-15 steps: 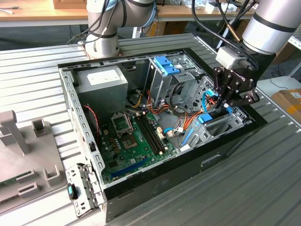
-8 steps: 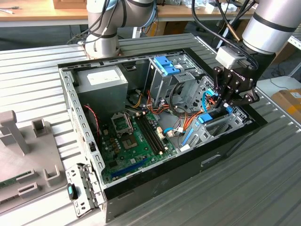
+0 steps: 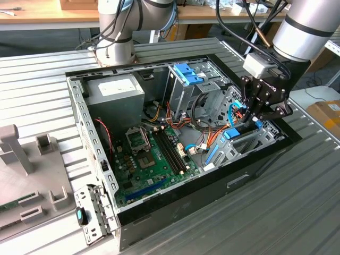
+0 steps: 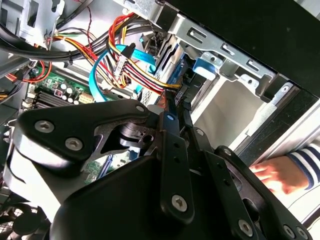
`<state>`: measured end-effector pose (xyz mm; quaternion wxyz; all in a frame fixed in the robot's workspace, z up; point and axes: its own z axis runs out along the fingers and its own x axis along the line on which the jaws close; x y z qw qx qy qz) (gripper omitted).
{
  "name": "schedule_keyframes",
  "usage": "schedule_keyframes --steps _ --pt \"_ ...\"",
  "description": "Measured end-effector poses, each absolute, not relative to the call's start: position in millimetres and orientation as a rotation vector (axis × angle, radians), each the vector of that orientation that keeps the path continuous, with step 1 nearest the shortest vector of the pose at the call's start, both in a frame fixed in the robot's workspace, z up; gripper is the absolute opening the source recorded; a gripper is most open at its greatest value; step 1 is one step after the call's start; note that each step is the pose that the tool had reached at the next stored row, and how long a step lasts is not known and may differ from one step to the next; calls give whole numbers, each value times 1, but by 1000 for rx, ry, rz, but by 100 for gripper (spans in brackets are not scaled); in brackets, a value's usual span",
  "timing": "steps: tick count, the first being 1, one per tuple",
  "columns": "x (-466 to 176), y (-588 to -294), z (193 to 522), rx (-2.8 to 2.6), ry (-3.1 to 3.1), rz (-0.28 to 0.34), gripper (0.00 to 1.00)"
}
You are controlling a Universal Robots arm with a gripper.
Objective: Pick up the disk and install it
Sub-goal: 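Insert the first disk wire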
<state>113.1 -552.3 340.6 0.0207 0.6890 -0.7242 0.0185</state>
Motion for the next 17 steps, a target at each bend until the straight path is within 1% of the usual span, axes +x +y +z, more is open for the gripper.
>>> schedule_keyframes --steps 17 --pt "115 -552 344 2137 -2245 57 17"
